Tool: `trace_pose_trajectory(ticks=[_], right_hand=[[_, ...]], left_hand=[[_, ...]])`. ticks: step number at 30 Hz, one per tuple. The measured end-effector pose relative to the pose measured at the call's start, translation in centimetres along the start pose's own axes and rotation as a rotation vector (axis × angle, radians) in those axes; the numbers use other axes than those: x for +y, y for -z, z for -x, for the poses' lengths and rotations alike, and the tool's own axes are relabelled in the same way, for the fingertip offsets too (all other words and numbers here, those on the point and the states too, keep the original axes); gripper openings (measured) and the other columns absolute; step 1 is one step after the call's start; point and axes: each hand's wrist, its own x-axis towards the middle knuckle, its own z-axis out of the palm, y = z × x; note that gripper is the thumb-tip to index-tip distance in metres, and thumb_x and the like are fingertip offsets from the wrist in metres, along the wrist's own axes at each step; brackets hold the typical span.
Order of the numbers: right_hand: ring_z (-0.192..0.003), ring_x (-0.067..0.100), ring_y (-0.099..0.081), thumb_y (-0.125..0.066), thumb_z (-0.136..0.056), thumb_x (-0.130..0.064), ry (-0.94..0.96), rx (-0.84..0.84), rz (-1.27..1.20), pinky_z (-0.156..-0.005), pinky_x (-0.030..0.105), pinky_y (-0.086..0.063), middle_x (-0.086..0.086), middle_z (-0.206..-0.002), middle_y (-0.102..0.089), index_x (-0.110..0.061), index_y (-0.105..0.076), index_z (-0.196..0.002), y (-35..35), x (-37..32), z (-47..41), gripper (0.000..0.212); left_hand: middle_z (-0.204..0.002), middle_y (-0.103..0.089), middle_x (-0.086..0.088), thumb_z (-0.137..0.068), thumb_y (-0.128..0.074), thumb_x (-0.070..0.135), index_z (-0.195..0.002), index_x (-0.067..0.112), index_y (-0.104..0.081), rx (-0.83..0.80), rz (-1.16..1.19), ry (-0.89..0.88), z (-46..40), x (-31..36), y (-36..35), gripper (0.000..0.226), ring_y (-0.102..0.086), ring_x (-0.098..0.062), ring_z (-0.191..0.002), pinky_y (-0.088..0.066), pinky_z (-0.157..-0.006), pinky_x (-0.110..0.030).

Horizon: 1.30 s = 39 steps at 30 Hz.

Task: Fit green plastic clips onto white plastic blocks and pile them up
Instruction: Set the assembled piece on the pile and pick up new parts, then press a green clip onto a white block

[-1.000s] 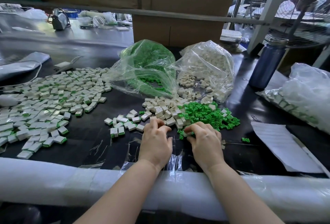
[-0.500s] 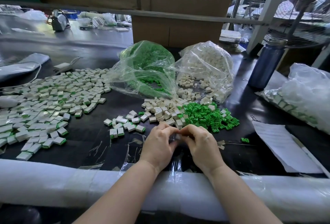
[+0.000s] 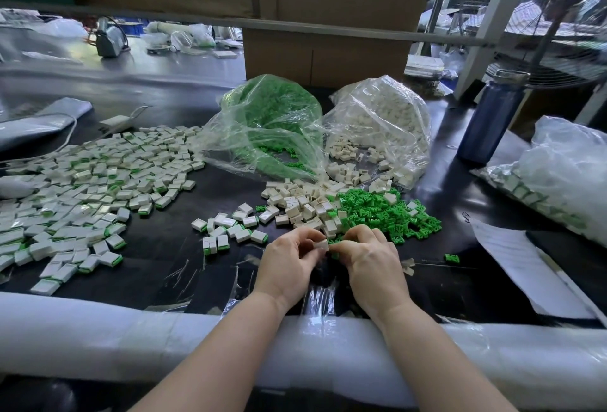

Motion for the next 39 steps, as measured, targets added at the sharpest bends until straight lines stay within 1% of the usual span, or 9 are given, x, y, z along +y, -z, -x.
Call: trace_pose_trajectory(ticks=[8, 11, 13, 15, 18, 23, 31, 36, 39], right_hand=[[-0.100, 0.014, -0.047, -0.057, -0.090, -0.023, -0.054, 0.086, -0.034, -0.082, 0.026, -0.026, -0.008, -0.099, -0.056, -0.023, -0.056, -0.092, 0.1, 0.1, 0.1, 0.002], [-0.083, 0.017, -0.056, -0.059, -0.089, -0.011, -0.103, 0.120, -0.343, -0.080, 0.029, -0.040, -0.005, -0.081, -0.061, -0.018, -0.055, -0.084, 0.5, 0.2, 0.2, 0.010], [-0.075, 0.008, -0.058, -0.061, -0.087, -0.004, -0.127, 0.138, -0.591, -0.073, 0.022, -0.048, -0.005, -0.076, -0.063, -0.016, -0.057, -0.081, 1.0, 0.3, 0.3, 0.015], [-0.071, 0.000, -0.058, -0.061, -0.086, 0.000, -0.134, 0.129, -0.757, -0.068, 0.011, -0.046, -0.006, -0.076, -0.064, -0.017, -0.061, -0.079, 1.3, 0.2, 0.3, 0.019], [-0.070, -0.002, -0.059, -0.063, -0.083, 0.003, -0.125, 0.095, -0.874, -0.068, 0.010, -0.046, -0.005, -0.076, -0.066, -0.018, -0.064, -0.078, 1.6, 0.2, 0.3, 0.021], [-0.065, -0.003, -0.059, -0.068, -0.079, 0.004, -0.119, 0.082, -0.866, -0.066, 0.009, -0.046, -0.005, -0.071, -0.066, -0.019, -0.065, -0.073, 1.6, 0.1, 0.3, 0.024], [-0.065, -0.001, -0.061, -0.069, -0.078, 0.003, -0.107, 0.063, -0.784, -0.067, 0.009, -0.046, -0.007, -0.068, -0.067, -0.020, -0.067, -0.071, 1.3, 0.2, 0.4, 0.024], [-0.068, -0.001, -0.061, -0.066, -0.080, 0.003, -0.123, 0.042, -0.816, -0.069, 0.009, -0.045, -0.008, -0.070, -0.068, -0.017, -0.070, -0.075, 1.4, 0.2, 0.3, 0.021], [-0.069, 0.006, -0.061, -0.066, -0.080, 0.004, -0.158, 0.021, -0.842, -0.068, 0.016, -0.050, 0.001, -0.072, -0.068, -0.013, -0.068, -0.076, 1.4, 0.2, 0.4, 0.018]], left_hand=[[-0.081, -0.068, -0.002, -0.086, -0.065, 0.024, -0.089, 0.019, -0.063, -0.070, 0.089, 0.027, 0.0, 0.1, 0.1, 0.006, -0.065, -0.018, -0.078, -0.053, -0.076, -0.029], [-0.081, -0.065, -0.001, -0.086, -0.064, 0.022, -0.088, 0.020, -0.060, -0.087, 0.095, 0.021, 0.0, 0.1, 0.2, 0.004, -0.064, -0.018, -0.079, -0.052, -0.076, -0.026], [-0.082, -0.065, -0.001, -0.087, -0.063, 0.022, -0.088, 0.020, -0.060, -0.113, 0.106, 0.022, 0.0, 0.1, 0.3, 0.005, -0.063, -0.017, -0.080, -0.052, -0.076, -0.024], [-0.084, -0.065, -0.002, -0.086, -0.063, 0.025, -0.090, 0.019, -0.061, -0.147, 0.114, 0.029, 0.0, 0.1, 0.3, 0.007, -0.063, -0.017, -0.082, -0.052, -0.080, -0.028], [-0.084, -0.067, 0.000, -0.086, -0.064, 0.027, -0.090, 0.021, -0.063, -0.179, 0.114, 0.034, 0.0, 0.1, 0.3, 0.007, -0.063, -0.017, -0.083, -0.051, -0.084, -0.033], [-0.079, -0.065, 0.006, -0.085, -0.066, 0.025, -0.081, 0.033, -0.061, -0.190, 0.139, 0.032, 0.1, 0.1, 0.3, 0.010, -0.064, -0.017, -0.082, -0.052, -0.085, -0.034], [-0.080, -0.069, -0.003, -0.083, -0.068, 0.018, -0.081, 0.027, -0.066, -0.185, 0.182, 0.038, 0.1, 0.2, 0.2, 0.010, -0.063, -0.016, -0.079, -0.052, -0.081, -0.032], [-0.079, -0.068, 0.003, -0.084, -0.067, 0.014, -0.084, 0.026, -0.068, -0.180, 0.222, 0.032, 0.1, 0.2, 0.3, 0.012, -0.062, -0.009, -0.076, -0.053, -0.079, -0.024], [-0.077, -0.069, 0.007, -0.085, -0.066, 0.011, -0.082, 0.029, -0.069, -0.174, 0.221, 0.017, 0.1, 0.2, 0.3, 0.018, -0.061, -0.005, -0.073, -0.050, -0.076, -0.017]])
